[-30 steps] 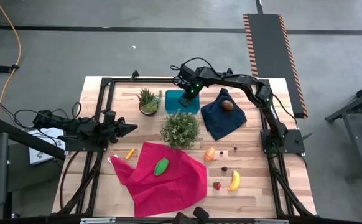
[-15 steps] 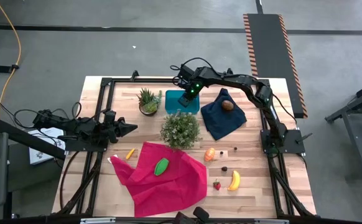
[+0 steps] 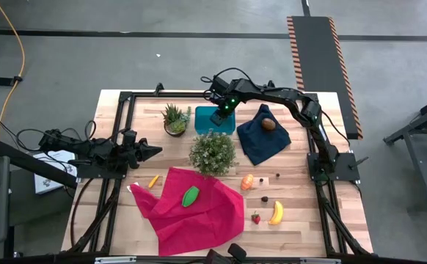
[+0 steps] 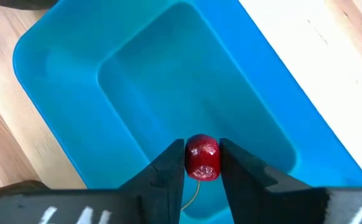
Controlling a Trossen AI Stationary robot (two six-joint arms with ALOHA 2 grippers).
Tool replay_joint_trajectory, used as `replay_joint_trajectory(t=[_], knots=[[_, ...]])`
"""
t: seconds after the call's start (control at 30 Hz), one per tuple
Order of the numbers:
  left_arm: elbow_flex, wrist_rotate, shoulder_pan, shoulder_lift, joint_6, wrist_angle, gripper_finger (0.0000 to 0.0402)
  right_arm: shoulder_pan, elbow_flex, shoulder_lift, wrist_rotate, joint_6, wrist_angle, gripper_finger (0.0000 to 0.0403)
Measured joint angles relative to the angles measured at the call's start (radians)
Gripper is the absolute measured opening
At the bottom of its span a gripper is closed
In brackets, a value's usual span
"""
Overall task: Pick and placing Produce into tupperware
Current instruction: Put the red cherry into the blue bin, then put the brown kiwi into the blue bin
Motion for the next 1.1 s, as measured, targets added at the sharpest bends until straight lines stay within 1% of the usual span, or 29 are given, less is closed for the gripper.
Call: replay_joint_trajectory(t=[0.23, 0.5, 0.57, 0.77, 0.87, 0.97, 1.1], knots=[[0.000, 0.000, 0.000, 0.000, 0.000, 0.000, 0.0001, 0.000, 0.000, 0.000, -0.002, 0.007, 0.010, 0.0092], [0.000, 0.000, 0.000, 0.000, 0.000, 0.000, 0.0001, 0.000, 0.000, 0.000, -0.040, 0.006, 0.010, 0.0094], [0.000, 0.000, 0.000, 0.000, 0.000, 0.000, 0.0001, 0.000, 0.000, 0.000, -0.042, 0.006, 0.010, 0.0101], [0.000, 0.001, 0.000, 0.000, 0.000, 0.000, 0.0001, 0.000, 0.000, 0.000, -0.039, 0.006, 0.010, 0.0142], [0.000, 0.006, 0.000, 0.000, 0.000, 0.000, 0.0001, 0.000, 0.000, 0.000, -0.038, 0.006, 0.010, 0.0155], [0.000, 0.007, 0.000, 0.000, 0.000, 0.000, 0.0001, 0.000, 0.000, 0.000, -0.026, 0.006, 0.014, 0.0157], [0.000, 0.007, 0.000, 0.000, 0.000, 0.000, 0.0001, 0.000, 0.004, 0.000, 0.008, -0.018, 0.016, 0.0150]])
